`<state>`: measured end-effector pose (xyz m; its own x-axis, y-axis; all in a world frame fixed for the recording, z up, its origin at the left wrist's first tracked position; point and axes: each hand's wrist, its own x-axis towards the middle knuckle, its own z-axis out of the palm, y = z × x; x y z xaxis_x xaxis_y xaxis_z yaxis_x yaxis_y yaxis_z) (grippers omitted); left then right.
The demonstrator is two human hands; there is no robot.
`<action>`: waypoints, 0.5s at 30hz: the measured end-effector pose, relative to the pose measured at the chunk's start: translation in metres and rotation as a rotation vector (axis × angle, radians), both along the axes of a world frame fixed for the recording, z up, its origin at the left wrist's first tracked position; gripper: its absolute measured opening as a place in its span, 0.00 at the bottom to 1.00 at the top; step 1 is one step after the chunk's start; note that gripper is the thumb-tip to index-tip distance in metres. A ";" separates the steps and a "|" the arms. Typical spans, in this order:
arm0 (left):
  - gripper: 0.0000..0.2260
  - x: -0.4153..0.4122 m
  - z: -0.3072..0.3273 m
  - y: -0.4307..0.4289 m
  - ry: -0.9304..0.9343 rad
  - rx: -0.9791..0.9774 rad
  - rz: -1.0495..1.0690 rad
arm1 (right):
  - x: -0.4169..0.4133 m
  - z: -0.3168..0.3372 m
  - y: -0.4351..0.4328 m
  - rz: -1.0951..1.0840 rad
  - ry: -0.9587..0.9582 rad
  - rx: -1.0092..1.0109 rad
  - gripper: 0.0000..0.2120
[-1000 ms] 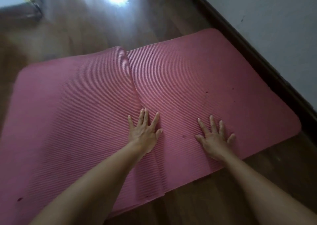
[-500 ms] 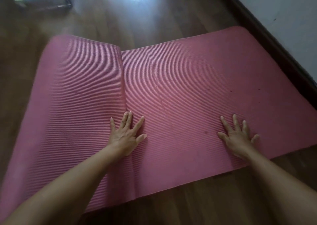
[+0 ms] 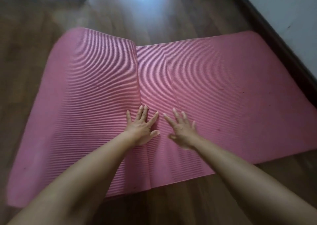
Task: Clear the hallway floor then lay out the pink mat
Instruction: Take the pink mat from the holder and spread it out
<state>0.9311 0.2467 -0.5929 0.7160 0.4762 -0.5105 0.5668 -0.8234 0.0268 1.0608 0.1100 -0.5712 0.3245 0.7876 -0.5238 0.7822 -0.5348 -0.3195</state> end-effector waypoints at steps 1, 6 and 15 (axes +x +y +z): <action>0.33 -0.003 0.001 0.001 -0.009 0.004 -0.003 | -0.011 -0.001 0.008 0.017 0.006 -0.037 0.39; 0.32 -0.035 0.000 0.011 -0.054 0.041 0.007 | -0.016 -0.005 0.010 0.036 -0.062 -0.157 0.42; 0.32 -0.149 -0.002 0.068 -0.025 0.112 0.135 | -0.015 -0.008 0.010 0.021 -0.119 -0.164 0.43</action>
<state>0.7819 0.3149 -0.5949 0.6534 0.6221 -0.4313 0.6729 -0.7384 -0.0457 1.0454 0.1196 -0.5787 0.3757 0.7020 -0.6050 0.8210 -0.5550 -0.1341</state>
